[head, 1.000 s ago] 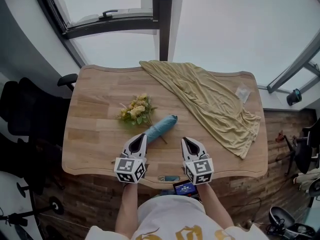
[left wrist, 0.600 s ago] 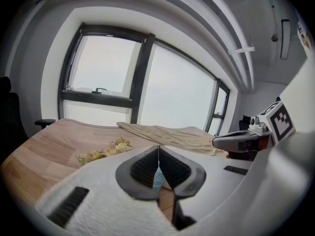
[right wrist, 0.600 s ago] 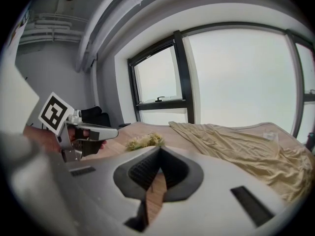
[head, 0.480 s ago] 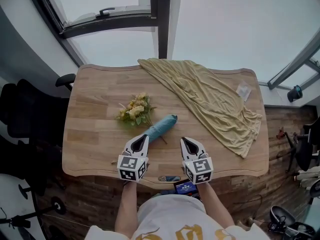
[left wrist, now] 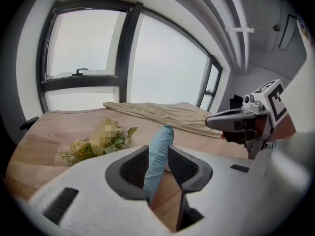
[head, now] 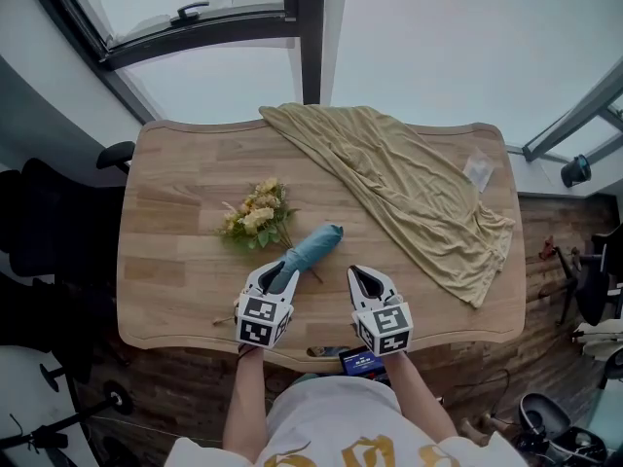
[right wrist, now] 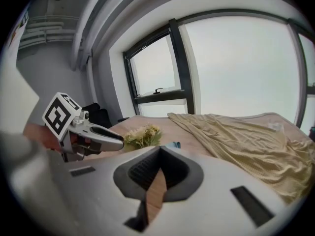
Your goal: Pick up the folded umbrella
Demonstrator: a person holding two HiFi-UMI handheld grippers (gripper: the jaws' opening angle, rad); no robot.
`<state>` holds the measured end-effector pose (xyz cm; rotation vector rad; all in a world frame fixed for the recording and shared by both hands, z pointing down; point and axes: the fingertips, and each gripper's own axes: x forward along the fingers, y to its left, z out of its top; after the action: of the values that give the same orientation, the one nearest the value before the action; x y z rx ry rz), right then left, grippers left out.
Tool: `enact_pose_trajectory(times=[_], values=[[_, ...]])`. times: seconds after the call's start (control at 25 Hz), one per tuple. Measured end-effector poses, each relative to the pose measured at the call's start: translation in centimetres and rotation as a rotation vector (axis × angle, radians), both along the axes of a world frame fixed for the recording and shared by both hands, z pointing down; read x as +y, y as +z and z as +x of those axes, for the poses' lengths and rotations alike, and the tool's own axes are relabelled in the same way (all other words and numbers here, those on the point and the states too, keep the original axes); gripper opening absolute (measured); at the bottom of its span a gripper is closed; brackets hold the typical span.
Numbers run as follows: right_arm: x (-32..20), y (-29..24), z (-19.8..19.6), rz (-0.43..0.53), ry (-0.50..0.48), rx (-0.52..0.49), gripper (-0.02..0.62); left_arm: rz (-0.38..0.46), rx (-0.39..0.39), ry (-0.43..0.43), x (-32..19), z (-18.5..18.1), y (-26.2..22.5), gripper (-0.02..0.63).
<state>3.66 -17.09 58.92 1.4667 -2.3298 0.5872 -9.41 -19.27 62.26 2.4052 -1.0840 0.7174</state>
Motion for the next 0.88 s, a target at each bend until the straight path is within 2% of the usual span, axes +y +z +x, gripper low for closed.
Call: enact_pose_trajectory(times=[0.24, 0.44, 0.6, 0.88], values=[[-0.9, 1.5, -0.4, -0.041, -0.024, 0.001, 0.011, -0.080, -0.163, 0.132, -0.3, 1.1, 3.9, 0.195], [-1.5, 2.8, -0.2, -0.087, -0.039, 0.003, 0.011, -0.144, -0.251, 0.214, -0.8, 1.6, 5.7, 0.210], [-2.3, 4.0, 0.5, -0.115, -0.035, -0.002, 0.011, -0.170, -0.334, 0.281, -1.2, 1.8, 6.9, 0.296], [-3.2, 5.7, 0.2, -0.154, -0.059, -0.014, 0.011, -0.242, -0.406, 0.357, -1.2, 2.2, 9.0, 0.328]])
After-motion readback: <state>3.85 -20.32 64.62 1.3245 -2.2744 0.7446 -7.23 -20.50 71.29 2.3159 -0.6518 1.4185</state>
